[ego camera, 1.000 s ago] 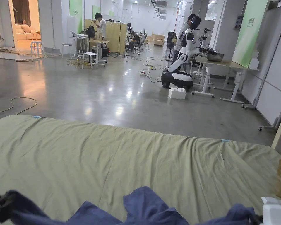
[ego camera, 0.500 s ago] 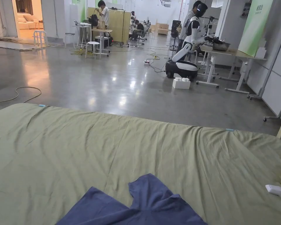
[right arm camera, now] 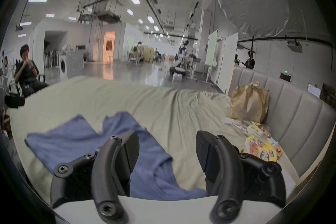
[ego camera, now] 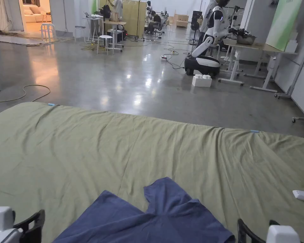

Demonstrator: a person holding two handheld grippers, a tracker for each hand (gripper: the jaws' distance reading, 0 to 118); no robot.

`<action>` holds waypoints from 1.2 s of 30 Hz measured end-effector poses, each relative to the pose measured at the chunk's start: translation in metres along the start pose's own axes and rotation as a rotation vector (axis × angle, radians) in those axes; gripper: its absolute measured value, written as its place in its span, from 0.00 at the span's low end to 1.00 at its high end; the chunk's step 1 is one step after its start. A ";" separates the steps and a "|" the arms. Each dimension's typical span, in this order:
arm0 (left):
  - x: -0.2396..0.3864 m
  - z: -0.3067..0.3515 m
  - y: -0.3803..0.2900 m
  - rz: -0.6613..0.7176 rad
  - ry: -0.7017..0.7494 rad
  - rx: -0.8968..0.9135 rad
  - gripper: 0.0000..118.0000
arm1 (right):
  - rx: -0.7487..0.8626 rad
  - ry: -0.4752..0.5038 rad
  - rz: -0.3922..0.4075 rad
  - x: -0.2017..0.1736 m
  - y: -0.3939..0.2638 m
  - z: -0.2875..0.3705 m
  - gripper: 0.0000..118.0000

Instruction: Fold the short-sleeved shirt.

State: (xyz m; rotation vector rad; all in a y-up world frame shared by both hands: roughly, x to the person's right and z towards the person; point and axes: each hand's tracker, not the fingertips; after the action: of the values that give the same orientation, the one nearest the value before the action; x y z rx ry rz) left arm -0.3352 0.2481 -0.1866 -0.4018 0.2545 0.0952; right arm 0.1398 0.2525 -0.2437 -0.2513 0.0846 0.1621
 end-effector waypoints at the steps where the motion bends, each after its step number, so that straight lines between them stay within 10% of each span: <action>1: 0.005 -0.003 0.000 -0.021 -0.006 0.037 0.49 | 0.028 -0.006 -0.006 -0.008 0.006 0.000 0.50; 5: 0.046 0.005 0.011 -0.089 -0.037 0.160 0.21 | 0.101 -0.028 -0.051 -0.032 0.021 -0.004 0.20; 14: 0.088 0.009 0.014 -0.095 -0.030 0.236 0.03 | 0.226 -0.003 -0.050 -0.054 0.025 0.000 0.02; 32: -0.057 -0.042 -0.031 0.032 0.086 -0.189 0.04 | 0.058 0.073 -0.072 -0.055 -0.012 -0.023 0.02; 36: -0.092 -0.072 -0.037 0.143 0.081 -0.388 0.21 | 0.034 0.078 -0.072 -0.060 -0.015 -0.030 0.02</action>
State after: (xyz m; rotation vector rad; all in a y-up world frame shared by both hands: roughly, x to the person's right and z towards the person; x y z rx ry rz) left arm -0.4349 0.1817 -0.2126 -0.7739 0.3458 0.2710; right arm 0.0818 0.2214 -0.2633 -0.2269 0.1556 0.0788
